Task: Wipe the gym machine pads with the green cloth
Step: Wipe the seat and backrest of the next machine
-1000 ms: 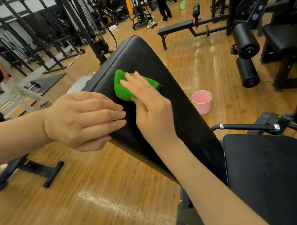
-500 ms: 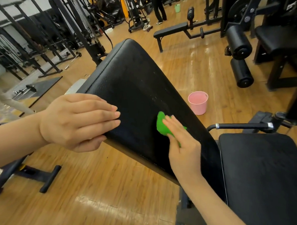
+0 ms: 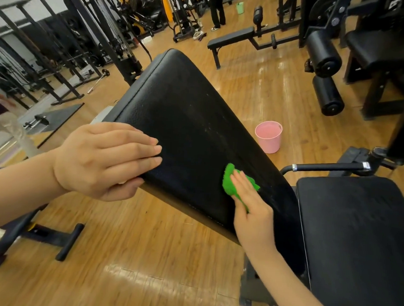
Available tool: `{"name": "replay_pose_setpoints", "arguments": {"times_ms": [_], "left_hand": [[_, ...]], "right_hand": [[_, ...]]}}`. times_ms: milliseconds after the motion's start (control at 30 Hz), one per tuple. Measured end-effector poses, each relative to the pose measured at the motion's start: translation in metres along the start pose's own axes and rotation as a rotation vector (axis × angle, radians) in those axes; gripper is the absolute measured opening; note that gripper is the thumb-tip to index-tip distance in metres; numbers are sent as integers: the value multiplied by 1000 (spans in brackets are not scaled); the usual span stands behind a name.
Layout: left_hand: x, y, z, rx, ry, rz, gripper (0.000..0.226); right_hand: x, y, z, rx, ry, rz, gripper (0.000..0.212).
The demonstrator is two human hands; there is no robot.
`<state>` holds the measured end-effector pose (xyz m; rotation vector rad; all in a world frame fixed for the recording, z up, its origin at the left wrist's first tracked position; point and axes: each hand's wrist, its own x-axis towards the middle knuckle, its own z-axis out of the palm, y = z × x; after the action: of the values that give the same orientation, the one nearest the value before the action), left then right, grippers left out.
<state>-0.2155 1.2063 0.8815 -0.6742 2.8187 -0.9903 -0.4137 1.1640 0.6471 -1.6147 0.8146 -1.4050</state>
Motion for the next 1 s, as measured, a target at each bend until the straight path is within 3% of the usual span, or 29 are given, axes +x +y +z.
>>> {"name": "replay_pose_setpoints", "arguments": {"times_ms": [133,233,300,367,467,567,733,900,1000], "left_hand": [[1,1,0,15,-3,-4,26],[1,2,-1,23,-14,-28,25],[4,5,-5,40,-33,-75,24],[9,18,-7,87,-55,-197,25],[22,58,1,195,-211,-426,38],[31,86,8,270,-382,-530,55],[31,90,16,343,-409,-604,62],[38,98,22,355,-460,-670,64],[45,102,24,350,-487,-722,66]], "right_hand": [[-26,40,-28,-34,28,346,48],[-21,39,-33,-94,60,429,41],[-7,11,-24,-49,103,339,42],[8,-28,-7,19,82,126,44],[20,-64,20,14,18,-149,39],[20,-45,20,-8,-3,-195,40],[-17,32,-15,-12,42,171,49],[-49,101,-54,-133,63,599,40],[-45,107,-64,-133,94,691,36]]}}
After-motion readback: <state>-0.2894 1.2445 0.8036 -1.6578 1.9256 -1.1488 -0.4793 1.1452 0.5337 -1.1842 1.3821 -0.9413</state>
